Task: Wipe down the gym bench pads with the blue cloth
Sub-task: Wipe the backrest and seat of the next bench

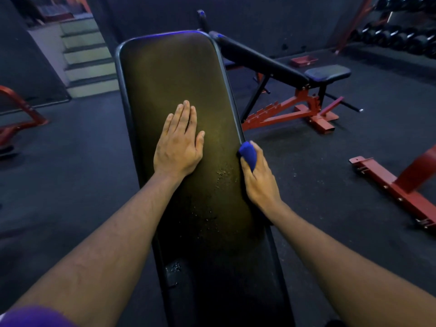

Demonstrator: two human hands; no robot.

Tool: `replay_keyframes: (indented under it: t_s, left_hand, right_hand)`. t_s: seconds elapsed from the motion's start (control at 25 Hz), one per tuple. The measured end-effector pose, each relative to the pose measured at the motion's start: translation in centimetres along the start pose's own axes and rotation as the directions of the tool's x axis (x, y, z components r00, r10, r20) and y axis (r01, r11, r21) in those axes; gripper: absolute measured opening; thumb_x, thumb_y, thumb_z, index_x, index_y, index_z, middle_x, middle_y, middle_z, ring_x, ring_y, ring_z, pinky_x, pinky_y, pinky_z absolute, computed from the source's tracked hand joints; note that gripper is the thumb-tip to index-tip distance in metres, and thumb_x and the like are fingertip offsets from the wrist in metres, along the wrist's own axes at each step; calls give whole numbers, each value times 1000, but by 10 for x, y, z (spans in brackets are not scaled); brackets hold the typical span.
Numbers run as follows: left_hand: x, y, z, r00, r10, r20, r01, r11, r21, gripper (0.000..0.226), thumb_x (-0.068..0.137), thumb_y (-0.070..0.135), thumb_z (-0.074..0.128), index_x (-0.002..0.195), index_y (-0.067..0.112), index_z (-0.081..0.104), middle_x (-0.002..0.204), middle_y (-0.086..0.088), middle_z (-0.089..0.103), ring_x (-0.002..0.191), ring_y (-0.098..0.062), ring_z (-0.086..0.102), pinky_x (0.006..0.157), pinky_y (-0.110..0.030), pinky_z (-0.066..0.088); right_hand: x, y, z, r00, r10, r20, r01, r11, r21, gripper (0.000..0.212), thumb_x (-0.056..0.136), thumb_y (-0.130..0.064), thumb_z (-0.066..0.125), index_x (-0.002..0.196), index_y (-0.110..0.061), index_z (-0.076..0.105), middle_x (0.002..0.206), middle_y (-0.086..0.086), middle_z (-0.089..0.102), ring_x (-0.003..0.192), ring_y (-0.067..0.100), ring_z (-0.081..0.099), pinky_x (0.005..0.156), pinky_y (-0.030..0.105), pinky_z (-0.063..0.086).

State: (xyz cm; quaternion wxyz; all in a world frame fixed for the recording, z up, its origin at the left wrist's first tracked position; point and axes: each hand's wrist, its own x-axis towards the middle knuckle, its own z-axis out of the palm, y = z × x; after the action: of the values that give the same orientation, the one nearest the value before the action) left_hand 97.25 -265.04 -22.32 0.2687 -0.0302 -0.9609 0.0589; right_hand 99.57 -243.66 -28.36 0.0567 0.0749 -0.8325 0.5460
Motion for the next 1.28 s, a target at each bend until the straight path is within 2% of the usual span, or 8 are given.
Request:
replay_keyframes:
  t_s: [0.16, 0.24, 0.32, 0.48, 0.6, 0.68, 0.92, 1.28]
  left_hand:
    - [0, 1, 1, 1000, -1, 2, 1, 1000, -3, 64, 109, 42, 23, 162, 8, 14, 171, -12, 10, 158, -23, 6, 129, -41, 8]
    - [-1, 1, -1, 1000, -4, 1, 4, 1000, 4, 64, 109, 42, 23, 162, 8, 14, 171, -12, 10, 158, -24, 6, 129, -41, 7]
    - [-1, 2, -3, 1000, -1, 0, 1, 1000, 3, 63, 109, 42, 23, 162, 8, 14, 171, -12, 11, 158, -23, 7, 129, -41, 8]
    - [-3, 1, -11, 999, 4, 37, -3, 1000, -29, 66, 108, 45, 23, 162, 9, 12, 171, -11, 8, 158, -22, 5, 129, -40, 6]
    - [-4, -3, -18, 998, 34, 61, -29, 996, -81, 66, 107, 44, 26, 162, 9, 15, 171, -11, 10, 158, -22, 6, 129, -39, 5]
    - [-5, -5, -17, 997, 50, 64, -44, 995, -94, 66, 104, 37, 28, 162, 8, 17, 171, -13, 12, 158, -23, 7, 129, -40, 5]
    - [-2, -5, -1, 999, 47, -17, -48, 998, -49, 59, 108, 33, 25, 160, 7, 19, 169, -14, 16, 158, -24, 13, 129, -42, 11]
    - [-8, -4, -19, 999, 48, 20, -43, 983, -179, 59, 110, 37, 29, 161, 10, 19, 170, -10, 14, 158, -20, 10, 127, -34, 3]
  right_hand:
    - [-56, 35, -17, 992, -17, 128, 17, 1000, -2, 47, 104, -33, 45, 147, -43, 29, 141, -6, 50, 112, 8, 54, 96, 34, 43]
    - [-42, 34, -43, 981, 2, 195, 5, 999, -35, 37, 105, -26, 44, 136, -43, 39, 114, 4, 66, 90, 19, 66, 80, 45, 54]
    - [-12, 16, -67, 994, -80, 68, 85, 993, -80, 31, 103, -19, 47, 126, -40, 45, 96, 1, 66, 76, 22, 64, 69, 36, 49]
    - [31, -55, -71, 916, -386, -112, 372, 920, -123, 44, 100, -17, 53, 142, -26, 39, 121, -1, 57, 97, 6, 57, 83, 10, 41]
    - [51, -88, -32, 841, -537, 66, 528, 790, -312, 61, 91, -9, 58, 147, -16, 36, 139, 10, 50, 118, 21, 51, 104, 34, 41]
    - [57, -85, -6, 791, -572, 218, 589, 613, -527, 62, 86, -18, 60, 145, -14, 41, 141, 11, 47, 113, 33, 49, 99, 48, 43]
    - [30, -27, 12, 703, -669, 242, 642, 448, -623, 49, 81, -33, 60, 126, -15, 55, 125, 11, 52, 95, 27, 54, 77, 43, 49]
    - [-72, 1, -15, 735, -380, 562, 655, 614, -440, 47, 85, -36, 61, 129, -27, 51, 119, -5, 49, 97, 15, 60, 73, 36, 54]
